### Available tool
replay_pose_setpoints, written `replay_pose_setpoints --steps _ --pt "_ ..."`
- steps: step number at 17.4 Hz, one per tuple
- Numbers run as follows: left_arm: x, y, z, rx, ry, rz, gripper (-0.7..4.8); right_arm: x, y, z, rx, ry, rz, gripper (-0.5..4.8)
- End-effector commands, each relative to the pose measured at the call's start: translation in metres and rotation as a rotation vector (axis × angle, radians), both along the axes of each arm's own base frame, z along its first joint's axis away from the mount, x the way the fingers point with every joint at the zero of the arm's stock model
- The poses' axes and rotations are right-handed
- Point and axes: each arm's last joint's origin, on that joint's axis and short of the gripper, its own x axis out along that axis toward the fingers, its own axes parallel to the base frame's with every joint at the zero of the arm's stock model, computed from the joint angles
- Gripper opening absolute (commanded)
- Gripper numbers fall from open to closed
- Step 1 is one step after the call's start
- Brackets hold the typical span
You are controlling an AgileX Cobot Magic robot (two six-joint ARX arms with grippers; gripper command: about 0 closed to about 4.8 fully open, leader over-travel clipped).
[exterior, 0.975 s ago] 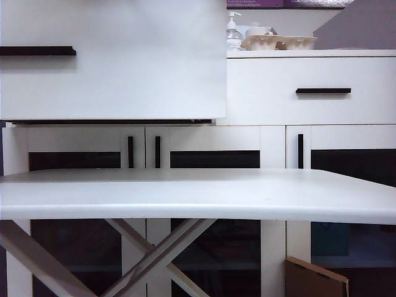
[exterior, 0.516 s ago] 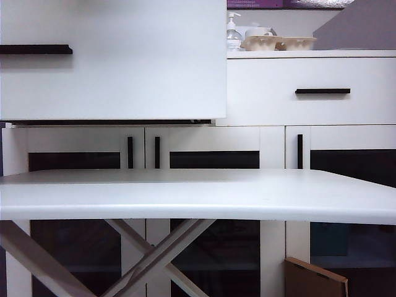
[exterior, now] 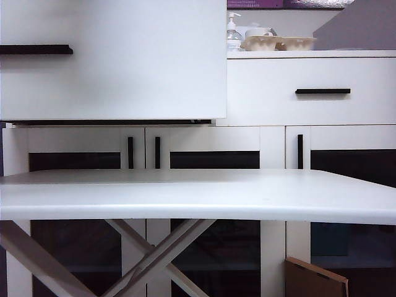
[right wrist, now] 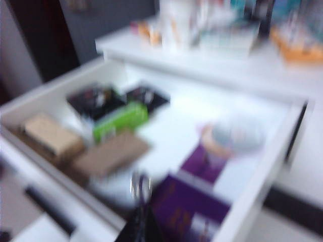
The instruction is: Pick up a can of beer from the white table, open the left drawer, place the beer inside the drawer, and finally close the drawer.
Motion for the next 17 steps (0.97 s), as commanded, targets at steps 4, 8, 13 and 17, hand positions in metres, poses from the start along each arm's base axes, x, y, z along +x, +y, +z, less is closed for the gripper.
replay_pose_setpoints --steps 4,8,13,17 --pt "0.014 0.001 -0.055 -0.008 -0.154 0.178 -0.05 -0.009 -0.003 -0.011 -0.044 0.155 0.059 -0.04" --pt "0.021 0.003 -0.077 -0.014 -0.229 0.305 -0.05 -0.016 -0.001 -0.011 -0.065 0.149 0.085 -0.04" --pt "0.031 0.001 -0.085 -0.041 -0.298 0.354 -0.05 -0.030 0.011 -0.014 -0.133 0.146 0.175 -0.04" --pt "0.049 -0.005 -0.092 -0.063 -0.307 0.365 -0.05 -0.044 0.022 -0.018 -0.174 0.165 0.277 -0.04"
